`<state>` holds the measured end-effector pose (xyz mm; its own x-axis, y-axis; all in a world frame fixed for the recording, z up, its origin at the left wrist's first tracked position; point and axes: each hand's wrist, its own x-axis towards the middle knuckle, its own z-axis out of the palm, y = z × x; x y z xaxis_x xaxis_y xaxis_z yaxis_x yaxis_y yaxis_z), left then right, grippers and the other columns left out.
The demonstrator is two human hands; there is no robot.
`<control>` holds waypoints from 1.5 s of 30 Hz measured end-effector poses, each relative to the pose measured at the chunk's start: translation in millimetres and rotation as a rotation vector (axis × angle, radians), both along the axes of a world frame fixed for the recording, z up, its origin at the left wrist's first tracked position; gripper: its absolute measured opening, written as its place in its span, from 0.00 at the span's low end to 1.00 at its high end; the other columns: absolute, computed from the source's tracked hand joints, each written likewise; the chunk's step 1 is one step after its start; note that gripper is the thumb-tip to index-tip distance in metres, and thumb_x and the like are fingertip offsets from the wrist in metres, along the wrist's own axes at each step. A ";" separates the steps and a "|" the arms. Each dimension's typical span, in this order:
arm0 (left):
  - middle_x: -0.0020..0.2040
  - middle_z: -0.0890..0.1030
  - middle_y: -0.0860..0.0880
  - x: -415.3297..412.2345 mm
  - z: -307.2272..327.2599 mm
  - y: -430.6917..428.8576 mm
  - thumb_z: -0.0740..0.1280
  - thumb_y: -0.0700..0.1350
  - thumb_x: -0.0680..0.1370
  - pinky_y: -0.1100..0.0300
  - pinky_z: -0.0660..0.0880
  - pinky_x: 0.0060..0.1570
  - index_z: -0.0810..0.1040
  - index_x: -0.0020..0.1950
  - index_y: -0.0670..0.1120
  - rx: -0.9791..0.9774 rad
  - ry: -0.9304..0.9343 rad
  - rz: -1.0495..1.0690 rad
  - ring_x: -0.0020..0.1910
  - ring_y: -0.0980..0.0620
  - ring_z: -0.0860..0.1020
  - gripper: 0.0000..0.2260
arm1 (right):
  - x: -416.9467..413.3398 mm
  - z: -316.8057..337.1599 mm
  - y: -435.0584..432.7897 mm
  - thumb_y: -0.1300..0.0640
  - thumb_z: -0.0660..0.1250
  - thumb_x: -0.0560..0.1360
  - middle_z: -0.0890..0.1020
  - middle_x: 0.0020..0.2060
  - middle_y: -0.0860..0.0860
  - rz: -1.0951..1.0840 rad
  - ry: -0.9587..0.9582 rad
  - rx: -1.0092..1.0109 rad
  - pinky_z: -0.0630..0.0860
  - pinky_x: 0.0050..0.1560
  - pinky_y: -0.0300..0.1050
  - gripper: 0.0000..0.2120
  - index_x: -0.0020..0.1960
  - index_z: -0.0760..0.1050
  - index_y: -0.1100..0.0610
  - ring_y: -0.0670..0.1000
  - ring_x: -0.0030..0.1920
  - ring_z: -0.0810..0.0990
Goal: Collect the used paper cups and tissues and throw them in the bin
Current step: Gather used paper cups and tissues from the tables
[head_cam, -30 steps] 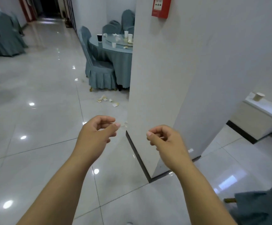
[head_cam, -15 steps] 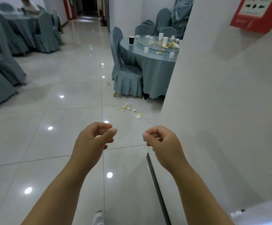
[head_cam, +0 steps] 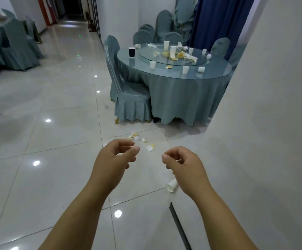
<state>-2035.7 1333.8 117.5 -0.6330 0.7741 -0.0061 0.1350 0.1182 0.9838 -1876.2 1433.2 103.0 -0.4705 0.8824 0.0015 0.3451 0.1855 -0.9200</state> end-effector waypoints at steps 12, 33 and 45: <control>0.48 0.82 0.49 -133.3 0.5 237.1 0.68 0.48 0.76 0.54 0.79 0.47 0.77 0.51 0.51 0.021 0.008 -0.020 0.46 0.51 0.82 0.05 | -136.9 12.7 232.6 0.50 0.67 0.76 0.81 0.40 0.44 -0.017 0.023 0.026 0.75 0.41 0.37 0.02 0.45 0.76 0.46 0.45 0.44 0.80; 0.43 0.83 0.49 -371.5 12.1 620.4 0.70 0.47 0.75 0.59 0.78 0.41 0.79 0.49 0.49 0.097 -0.069 -0.175 0.43 0.51 0.82 0.05 | -338.2 27.3 579.7 0.52 0.70 0.74 0.82 0.38 0.47 -0.340 0.084 0.067 0.79 0.46 0.45 0.03 0.42 0.79 0.50 0.48 0.43 0.80; 0.44 0.84 0.50 -350.0 -23.3 840.9 0.72 0.47 0.74 0.55 0.77 0.46 0.81 0.48 0.49 0.018 -0.134 -0.374 0.43 0.52 0.83 0.05 | -301.0 -2.7 763.7 0.52 0.69 0.75 0.83 0.40 0.47 -0.566 0.065 0.010 0.77 0.43 0.41 0.03 0.45 0.79 0.50 0.47 0.42 0.81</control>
<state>-2385.6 2174.8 94.2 -0.3018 0.9519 -0.0537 0.0362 0.0677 0.9971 -2177.2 2196.9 100.3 0.0768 0.9967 0.0247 0.3361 -0.0025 -0.9418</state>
